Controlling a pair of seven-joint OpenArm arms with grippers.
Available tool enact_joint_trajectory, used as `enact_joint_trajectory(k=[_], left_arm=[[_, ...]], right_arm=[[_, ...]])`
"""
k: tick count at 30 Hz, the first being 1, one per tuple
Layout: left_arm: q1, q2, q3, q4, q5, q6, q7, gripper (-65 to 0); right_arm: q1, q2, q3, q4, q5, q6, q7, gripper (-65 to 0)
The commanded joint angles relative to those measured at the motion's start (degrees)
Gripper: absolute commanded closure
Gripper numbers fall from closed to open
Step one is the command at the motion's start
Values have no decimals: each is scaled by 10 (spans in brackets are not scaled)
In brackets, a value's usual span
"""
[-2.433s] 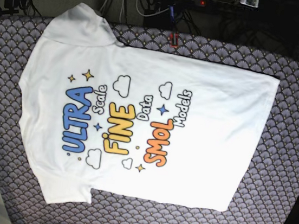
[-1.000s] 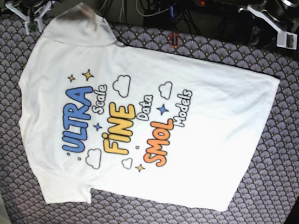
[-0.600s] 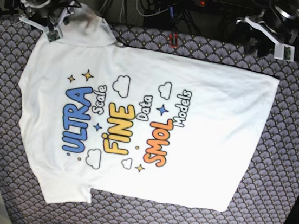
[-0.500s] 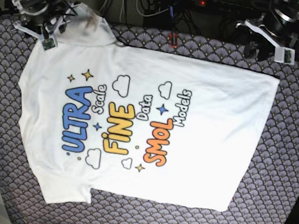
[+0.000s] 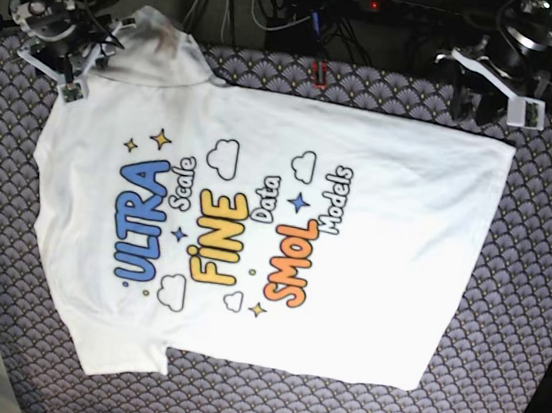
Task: Fold the T-shirt properly
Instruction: 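Move both grippers down toward the shirt's collar-side edge, then grasp the collar-side edge with both grippers at its two corners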
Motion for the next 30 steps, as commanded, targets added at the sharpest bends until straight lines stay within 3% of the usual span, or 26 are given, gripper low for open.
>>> enact_joint_trajectory(k=[1,30], left_arm=[[-3,-5,-3,9,-2,-1,-11,-227],[-2,-7,-3,11,-2,-1,-11,-227]], right_arm=[[-4,4,3,-5,-17,-1,-13,-321],[-22,0,23,-12,-14,-1,-13,-321]])
